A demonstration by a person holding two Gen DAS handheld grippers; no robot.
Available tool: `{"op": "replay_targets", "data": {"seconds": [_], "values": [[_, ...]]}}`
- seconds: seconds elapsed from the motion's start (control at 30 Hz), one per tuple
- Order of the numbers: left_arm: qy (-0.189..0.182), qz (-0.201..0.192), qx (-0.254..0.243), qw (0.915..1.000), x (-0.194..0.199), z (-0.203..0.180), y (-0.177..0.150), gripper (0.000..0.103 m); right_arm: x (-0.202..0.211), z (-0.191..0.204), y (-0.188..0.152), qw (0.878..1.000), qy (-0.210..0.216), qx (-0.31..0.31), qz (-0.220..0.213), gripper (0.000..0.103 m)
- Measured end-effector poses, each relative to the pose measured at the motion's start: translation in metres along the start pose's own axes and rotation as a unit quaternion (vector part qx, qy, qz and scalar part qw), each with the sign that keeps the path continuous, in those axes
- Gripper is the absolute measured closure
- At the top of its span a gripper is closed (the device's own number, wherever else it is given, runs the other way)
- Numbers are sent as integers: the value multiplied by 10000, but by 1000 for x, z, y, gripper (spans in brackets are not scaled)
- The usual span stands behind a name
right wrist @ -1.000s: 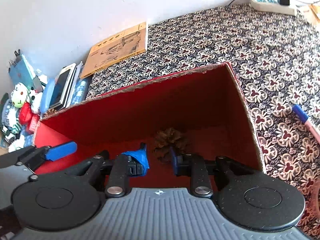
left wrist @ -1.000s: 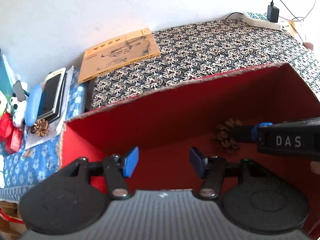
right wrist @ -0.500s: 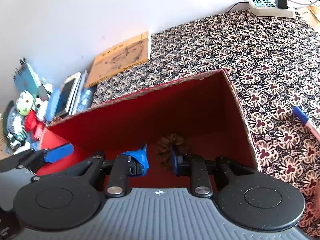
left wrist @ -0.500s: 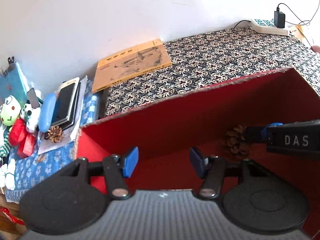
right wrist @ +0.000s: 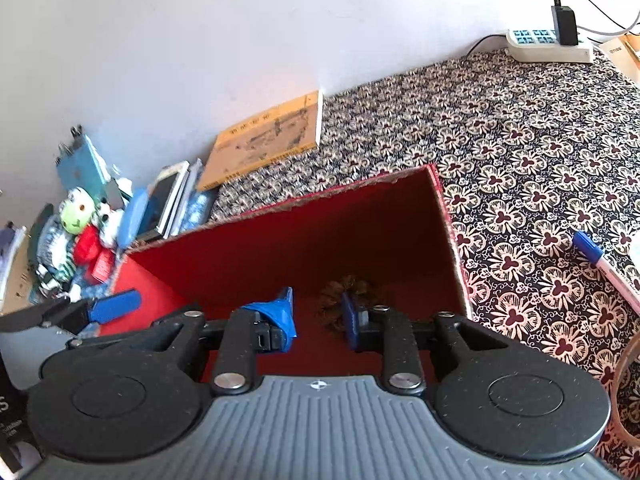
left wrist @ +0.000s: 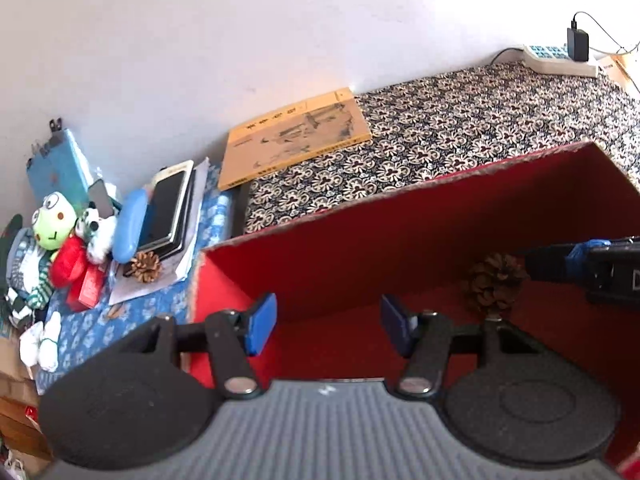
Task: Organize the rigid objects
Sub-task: 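Raise the open right gripper out of the red box, then move the right gripper to the black oval object and grasp it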
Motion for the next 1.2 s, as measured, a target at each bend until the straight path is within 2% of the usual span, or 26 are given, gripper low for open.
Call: {"op": "replay_targets", "data": {"seconds": [0.1,0.5,0.67,0.83,0.93,1.1,1.2], "values": [[-3,-57,152,9999,16,2,-3,37,11,-1,0,9999,123,-1,-74,91],[162,-33,615,9980,75,-2,-18,32,59,8,-10,9960,540,450,-557,89],[316,-48,659,9973,95,-10,-22,27,67,5,-15,9960,724,420,-318,88],[263,-13,794,9965,111,-18,-29,21,78,5,-26,9950,723,665,-184,87],[267,-15,783,9966,118,-24,-33,11,83,2,-32,9943,745,766,-44,87],[382,25,675,9970,129,-34,-41,11,95,-4,-41,9928,860,814,170,86],[279,42,780,9966,135,-34,-51,11,106,-10,-46,9911,999,841,241,86]]}}
Point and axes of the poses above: each gripper's, at about its wrist camera, not at the fingertips, and x roughly against the way its jaws point, z to its left, y to its top, the point moved 7 cm from there along -x, roughly the way its jaws point, and after that the axes turned 15 degrees about -x, right-handed, at the moved point
